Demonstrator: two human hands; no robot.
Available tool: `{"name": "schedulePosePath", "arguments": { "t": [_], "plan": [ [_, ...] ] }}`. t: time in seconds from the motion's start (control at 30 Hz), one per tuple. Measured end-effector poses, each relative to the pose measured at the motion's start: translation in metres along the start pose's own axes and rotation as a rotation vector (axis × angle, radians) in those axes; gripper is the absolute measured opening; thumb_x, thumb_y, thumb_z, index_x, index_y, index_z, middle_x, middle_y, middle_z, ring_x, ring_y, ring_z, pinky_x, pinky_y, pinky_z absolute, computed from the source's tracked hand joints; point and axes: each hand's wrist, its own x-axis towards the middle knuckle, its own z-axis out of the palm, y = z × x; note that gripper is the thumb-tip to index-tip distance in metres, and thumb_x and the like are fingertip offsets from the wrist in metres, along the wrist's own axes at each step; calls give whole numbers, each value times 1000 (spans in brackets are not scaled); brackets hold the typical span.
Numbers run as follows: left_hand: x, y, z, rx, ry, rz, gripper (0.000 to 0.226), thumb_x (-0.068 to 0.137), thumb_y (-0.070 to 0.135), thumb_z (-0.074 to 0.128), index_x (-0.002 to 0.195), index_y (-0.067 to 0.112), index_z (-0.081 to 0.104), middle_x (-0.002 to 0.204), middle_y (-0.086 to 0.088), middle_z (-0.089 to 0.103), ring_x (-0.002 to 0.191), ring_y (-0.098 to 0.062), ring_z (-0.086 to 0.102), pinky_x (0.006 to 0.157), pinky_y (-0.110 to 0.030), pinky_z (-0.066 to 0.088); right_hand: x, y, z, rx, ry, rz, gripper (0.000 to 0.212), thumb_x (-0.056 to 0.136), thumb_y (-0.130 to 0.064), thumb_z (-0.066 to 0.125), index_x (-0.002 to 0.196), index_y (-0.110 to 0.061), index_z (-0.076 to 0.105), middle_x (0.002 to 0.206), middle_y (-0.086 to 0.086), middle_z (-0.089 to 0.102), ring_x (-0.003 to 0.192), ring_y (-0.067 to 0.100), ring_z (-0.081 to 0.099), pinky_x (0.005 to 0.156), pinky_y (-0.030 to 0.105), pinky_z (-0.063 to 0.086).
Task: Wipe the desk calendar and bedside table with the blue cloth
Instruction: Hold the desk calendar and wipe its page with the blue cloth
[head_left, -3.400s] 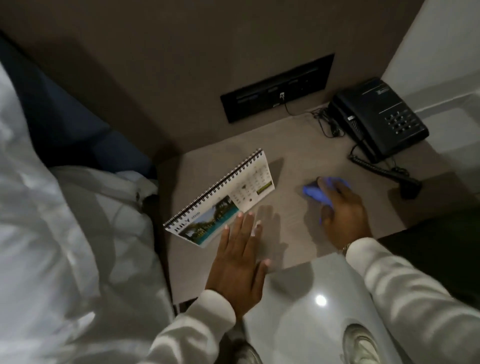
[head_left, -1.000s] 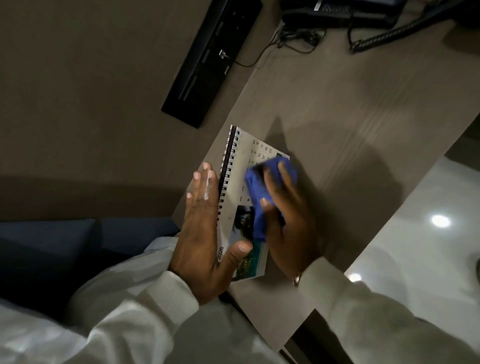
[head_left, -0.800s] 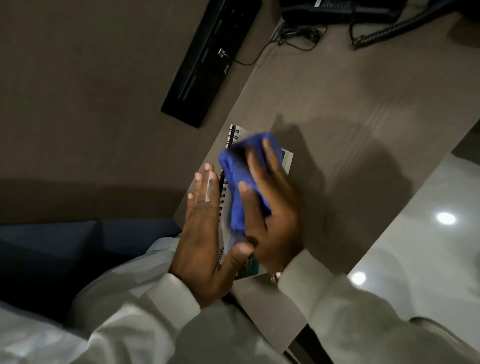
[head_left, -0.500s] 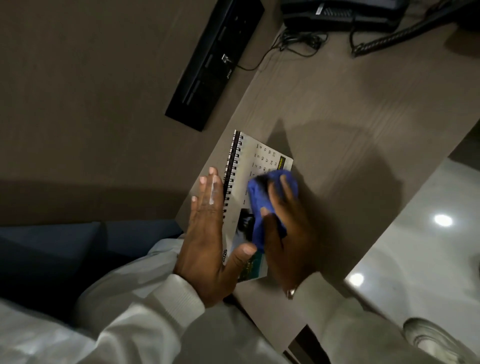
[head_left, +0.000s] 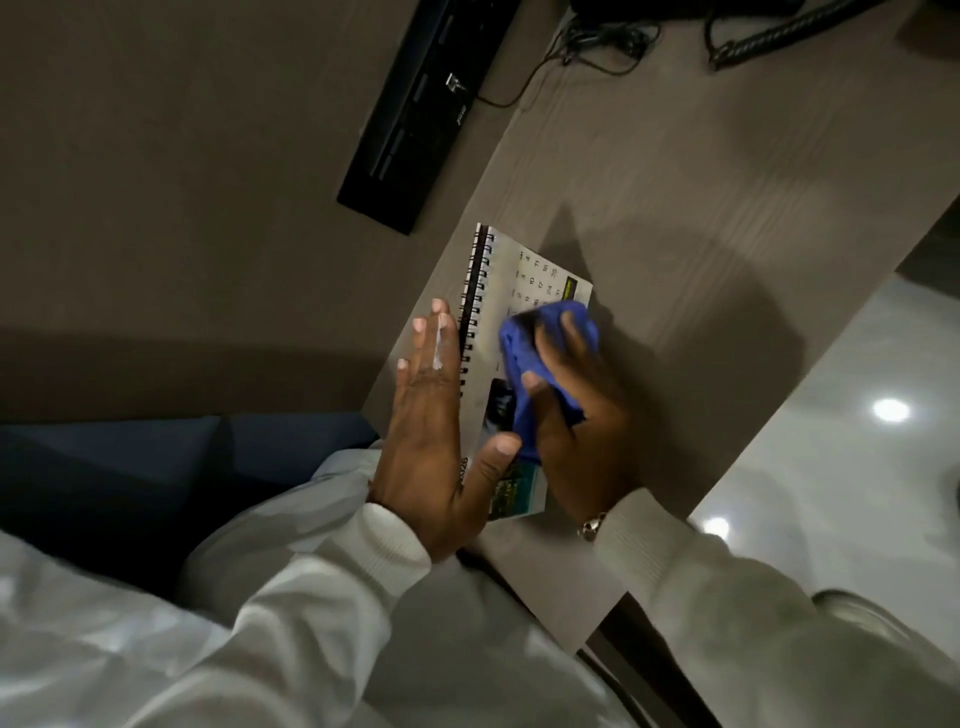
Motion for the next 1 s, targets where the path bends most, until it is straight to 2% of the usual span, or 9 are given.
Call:
{"name": "schedulePosePath", "arguments": {
  "t": [0.13,0.3,0.37,0.47,0.53,0.6,0.77,0.87,1.0],
  "plan": [
    [-1,-1,-1,14,-8,2,87,90,64,28,154,17,-6,166,2,-10,154,-17,-12,121,-59,10,32,-23,5,91,46,-98,39,95,-22,53,133,-13,52,148,12,47,139,22,41,111,45,42],
    [0,2,-4,3,1,-2,86,90,60,31,154,19,-8,166,1,-9,154,-16,-13,122,-58,7,51,-20,0,120,47,143,40,94,-5,53,133,-13,53,149,10,45,136,25,46,102,48,52],
    [1,3,-5,8,-6,-11,85,90,58,33,154,21,-9,167,1,-9,154,-14,-13,121,-59,9,42,-15,-8,77,22,167,39,93,0,53,132,-9,53,148,12,46,137,28,44,101,50,52],
    [1,2,-4,10,-12,-25,86,89,64,29,154,22,-10,167,4,-9,153,-12,-13,121,-59,12,34,-21,-12,50,94,36,36,93,-1,55,129,-5,55,142,20,51,135,33,46,102,53,49],
    [1,0,-3,10,-15,-12,86,90,64,29,154,24,-10,166,5,-9,154,-13,-12,121,-60,13,38,-32,-4,31,135,-58,35,94,-9,54,129,-9,56,140,21,54,134,33,48,105,51,47],
    [1,-2,-2,11,-16,0,85,90,62,32,154,25,-9,167,5,-8,154,-16,-11,120,-60,14,44,-37,7,-17,119,-61,36,93,-15,51,129,-13,57,142,20,52,134,35,46,107,49,46],
    [1,-1,-1,-26,-8,-23,86,89,52,41,155,23,-7,167,6,-5,154,-14,-10,121,-59,13,50,-13,0,-185,37,34,38,90,0,56,128,-6,57,144,22,47,133,44,42,104,56,45],
    [1,1,-2,-23,-11,-39,86,90,56,38,155,22,-7,167,3,-4,154,-14,-10,121,-59,12,55,-8,-12,-210,71,71,37,90,1,54,126,-5,59,142,22,50,131,43,45,104,56,46],
    [-1,1,-2,2,-14,-33,86,90,65,29,155,22,-8,167,1,-3,154,-15,-10,121,-58,12,48,-24,-2,-122,153,-128,35,92,-10,50,125,-8,60,139,24,53,126,40,52,100,54,50]
  ]
}}
